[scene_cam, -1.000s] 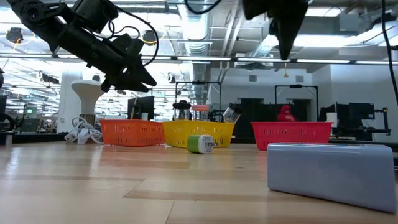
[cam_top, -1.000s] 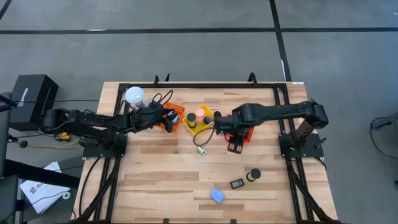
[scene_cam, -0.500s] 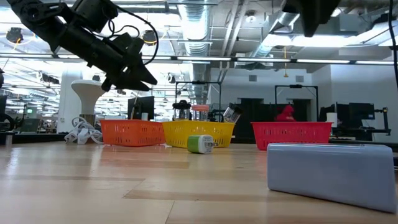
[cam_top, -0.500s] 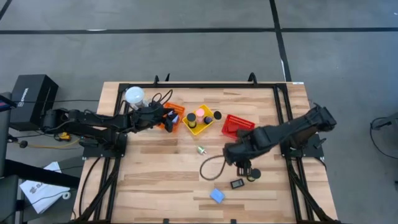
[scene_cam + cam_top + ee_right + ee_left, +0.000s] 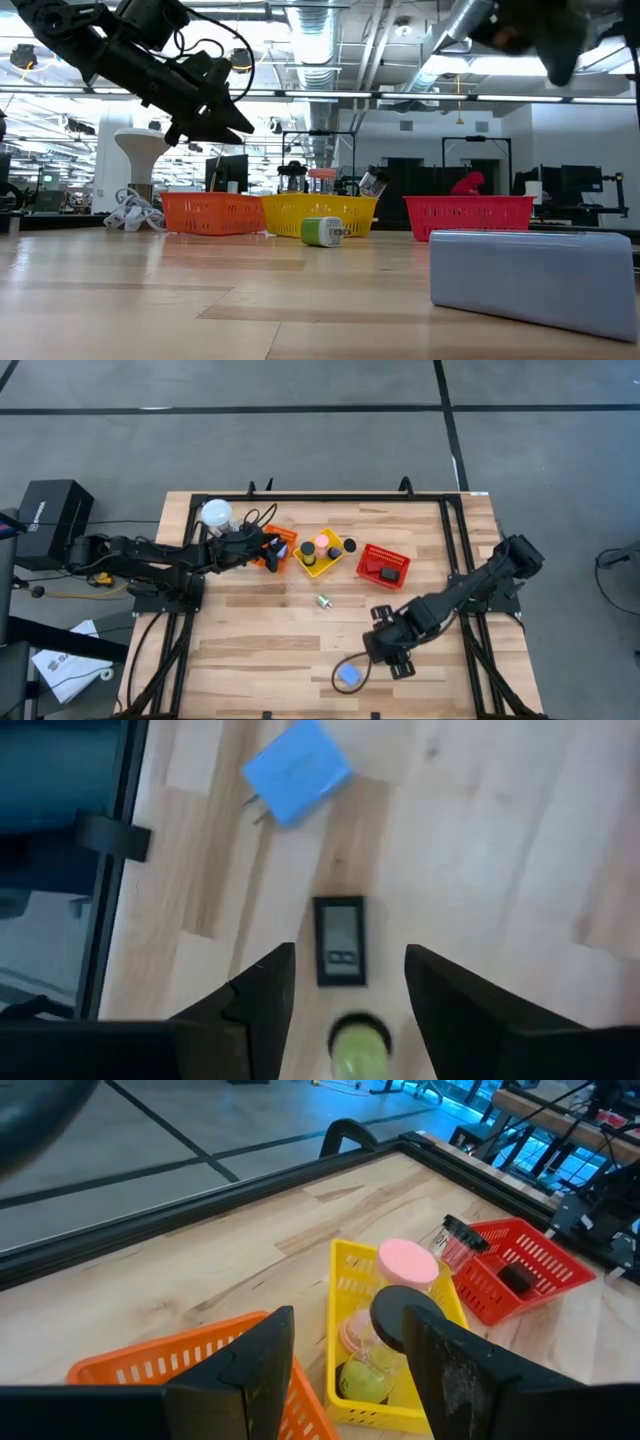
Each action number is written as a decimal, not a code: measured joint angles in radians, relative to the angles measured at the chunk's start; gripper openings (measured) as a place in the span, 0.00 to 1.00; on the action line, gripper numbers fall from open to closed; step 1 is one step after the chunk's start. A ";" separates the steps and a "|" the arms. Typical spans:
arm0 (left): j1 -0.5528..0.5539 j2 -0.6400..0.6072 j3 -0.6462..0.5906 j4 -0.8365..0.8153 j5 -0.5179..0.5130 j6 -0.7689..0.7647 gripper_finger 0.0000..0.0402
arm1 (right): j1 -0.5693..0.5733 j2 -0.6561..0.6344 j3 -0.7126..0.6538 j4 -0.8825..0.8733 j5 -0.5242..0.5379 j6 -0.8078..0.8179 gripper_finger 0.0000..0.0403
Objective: Pick & Place Office items
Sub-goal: Put the black timer in the red bin
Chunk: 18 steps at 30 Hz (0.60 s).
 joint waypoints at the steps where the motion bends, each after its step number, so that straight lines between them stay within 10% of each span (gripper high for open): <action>1: 0.000 0.000 0.000 0.003 0.000 0.000 0.45 | 0.008 0.000 -0.029 0.031 0.000 -0.001 0.45; 18: 0.000 0.000 0.000 0.018 0.000 -0.002 0.45 | 0.041 0.117 -0.203 0.284 -0.027 0.005 0.45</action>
